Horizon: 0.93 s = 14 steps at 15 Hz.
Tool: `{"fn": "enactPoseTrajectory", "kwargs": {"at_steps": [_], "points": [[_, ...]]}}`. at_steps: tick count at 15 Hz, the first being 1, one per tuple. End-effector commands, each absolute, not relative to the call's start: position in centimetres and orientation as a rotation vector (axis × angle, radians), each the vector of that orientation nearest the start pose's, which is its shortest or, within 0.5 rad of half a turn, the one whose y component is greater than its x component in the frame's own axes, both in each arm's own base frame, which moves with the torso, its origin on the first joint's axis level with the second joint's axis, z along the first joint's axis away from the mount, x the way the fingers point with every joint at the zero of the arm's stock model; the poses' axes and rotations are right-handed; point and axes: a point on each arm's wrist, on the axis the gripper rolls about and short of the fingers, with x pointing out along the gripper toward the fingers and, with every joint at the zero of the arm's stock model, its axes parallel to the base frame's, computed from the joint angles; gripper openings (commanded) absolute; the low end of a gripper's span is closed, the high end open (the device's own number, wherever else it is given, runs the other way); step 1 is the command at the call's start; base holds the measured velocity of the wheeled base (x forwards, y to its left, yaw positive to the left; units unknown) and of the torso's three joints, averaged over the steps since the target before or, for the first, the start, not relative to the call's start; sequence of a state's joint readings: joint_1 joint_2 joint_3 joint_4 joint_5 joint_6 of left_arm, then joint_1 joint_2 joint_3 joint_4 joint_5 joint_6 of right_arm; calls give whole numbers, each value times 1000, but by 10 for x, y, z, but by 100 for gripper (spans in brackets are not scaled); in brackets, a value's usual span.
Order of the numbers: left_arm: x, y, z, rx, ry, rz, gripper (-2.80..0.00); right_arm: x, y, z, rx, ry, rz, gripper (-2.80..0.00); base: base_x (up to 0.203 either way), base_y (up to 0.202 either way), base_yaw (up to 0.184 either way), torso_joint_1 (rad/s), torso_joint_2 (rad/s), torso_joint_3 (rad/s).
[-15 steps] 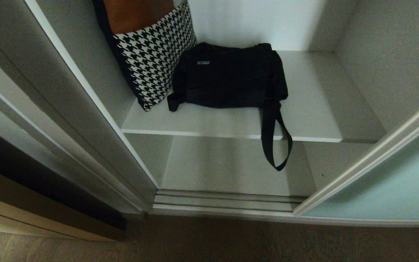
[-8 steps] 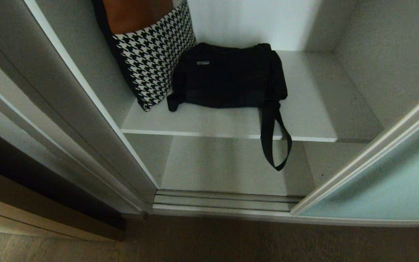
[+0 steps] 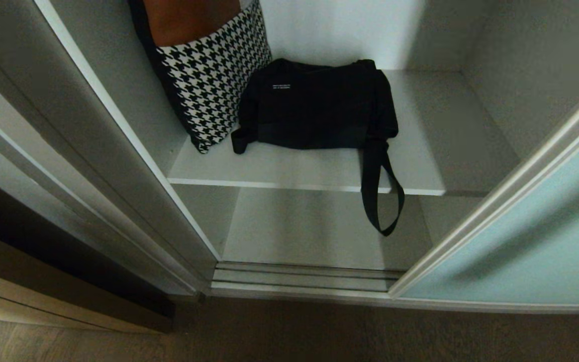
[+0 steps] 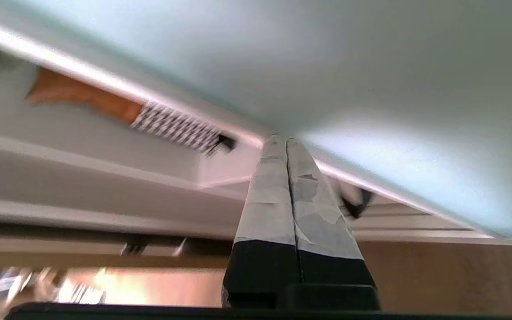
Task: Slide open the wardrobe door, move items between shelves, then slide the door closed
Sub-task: Close the door
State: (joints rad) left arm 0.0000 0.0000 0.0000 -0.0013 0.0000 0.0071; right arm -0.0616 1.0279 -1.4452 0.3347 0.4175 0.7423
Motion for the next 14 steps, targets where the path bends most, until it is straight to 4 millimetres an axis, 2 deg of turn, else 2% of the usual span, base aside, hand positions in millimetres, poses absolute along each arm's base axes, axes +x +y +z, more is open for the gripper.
{"fn": "enactPoseTrajectory", "kwargs": {"at_steps": [1,5,8,9,10,13,14], "points": [[-23,0,76,8,0,0,-280,73,8,406,715,75,428,-280,0,0,0,0,0,0],[-23,0,76,8,0,0,-280,74,18,408,707,125,557,-280,0,0,0,0,0,0],[-23,0,76,6,0,0,-280,85,21,405,691,154,575,-280,0,0,0,0,0,0],[-23,0,76,6,0,0,-280,81,21,406,683,142,580,-280,0,0,0,0,0,0],[-23,0,76,7,1,0,-280,71,19,408,679,121,588,-280,0,0,0,0,0,0],[-23,0,76,8,0,0,-280,21,13,410,661,25,633,-280,0,0,0,0,0,0],[-23,0,76,8,0,0,-280,10,11,410,658,-5,621,-280,0,0,0,0,0,0]]}}
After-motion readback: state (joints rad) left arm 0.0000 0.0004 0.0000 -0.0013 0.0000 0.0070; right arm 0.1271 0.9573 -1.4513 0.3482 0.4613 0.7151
